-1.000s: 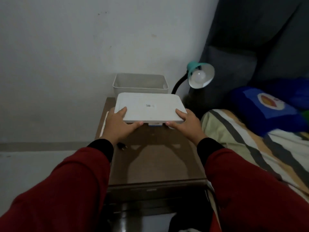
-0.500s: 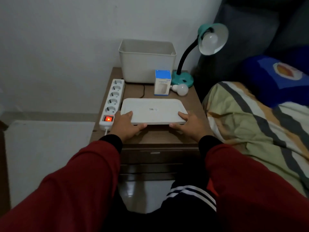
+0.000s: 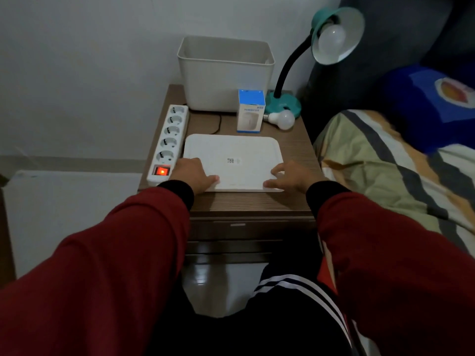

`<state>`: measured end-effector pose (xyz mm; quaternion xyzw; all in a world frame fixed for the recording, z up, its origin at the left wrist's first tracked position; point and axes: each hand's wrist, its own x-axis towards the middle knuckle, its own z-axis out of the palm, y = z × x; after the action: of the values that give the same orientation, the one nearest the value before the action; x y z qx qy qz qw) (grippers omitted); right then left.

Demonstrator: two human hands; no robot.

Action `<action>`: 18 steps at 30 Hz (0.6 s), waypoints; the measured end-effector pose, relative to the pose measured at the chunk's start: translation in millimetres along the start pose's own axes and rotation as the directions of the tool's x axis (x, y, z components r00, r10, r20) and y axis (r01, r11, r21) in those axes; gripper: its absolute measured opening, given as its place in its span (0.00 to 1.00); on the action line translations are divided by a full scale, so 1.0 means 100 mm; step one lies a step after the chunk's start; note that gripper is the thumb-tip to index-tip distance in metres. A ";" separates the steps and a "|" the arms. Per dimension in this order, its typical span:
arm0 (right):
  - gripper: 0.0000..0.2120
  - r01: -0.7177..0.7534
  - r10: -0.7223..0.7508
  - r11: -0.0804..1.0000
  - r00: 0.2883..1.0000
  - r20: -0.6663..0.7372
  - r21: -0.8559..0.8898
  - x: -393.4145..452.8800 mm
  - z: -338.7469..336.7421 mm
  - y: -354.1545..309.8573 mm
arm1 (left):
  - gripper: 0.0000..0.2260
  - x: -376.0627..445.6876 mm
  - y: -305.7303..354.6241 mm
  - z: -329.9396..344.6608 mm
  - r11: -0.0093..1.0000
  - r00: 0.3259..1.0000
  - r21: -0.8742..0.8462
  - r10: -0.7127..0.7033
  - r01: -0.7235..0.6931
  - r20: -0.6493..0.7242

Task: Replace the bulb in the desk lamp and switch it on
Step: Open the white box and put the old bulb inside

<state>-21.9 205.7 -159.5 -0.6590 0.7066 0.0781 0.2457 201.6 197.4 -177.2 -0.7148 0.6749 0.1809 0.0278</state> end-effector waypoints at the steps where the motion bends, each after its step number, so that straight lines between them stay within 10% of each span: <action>1: 0.27 -0.008 0.009 1.000 1.000 0.017 -0.027 0.02 -0.04 -0.02 | 0.29 0.02 0.03 -0.03 0.999 1.000 0.036 0.006 -0.006 -0.003; 11: 0.25 0.041 -0.029 0.962 0.998 0.048 -0.268 0.55 -0.40 -0.14 | 0.17 0.30 0.25 -0.46 0.989 0.998 0.133 0.061 -0.058 -0.018; 18: 0.20 0.060 -0.066 0.997 0.991 -0.115 -0.056 0.61 -0.92 -0.25 | 0.16 0.69 0.33 -0.75 0.987 0.998 0.154 0.049 -0.043 -0.039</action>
<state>-21.1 108.1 -102.3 -0.6908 0.6962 0.0498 0.1889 187.9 107.4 -120.6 -0.6985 0.7036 0.1137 0.0642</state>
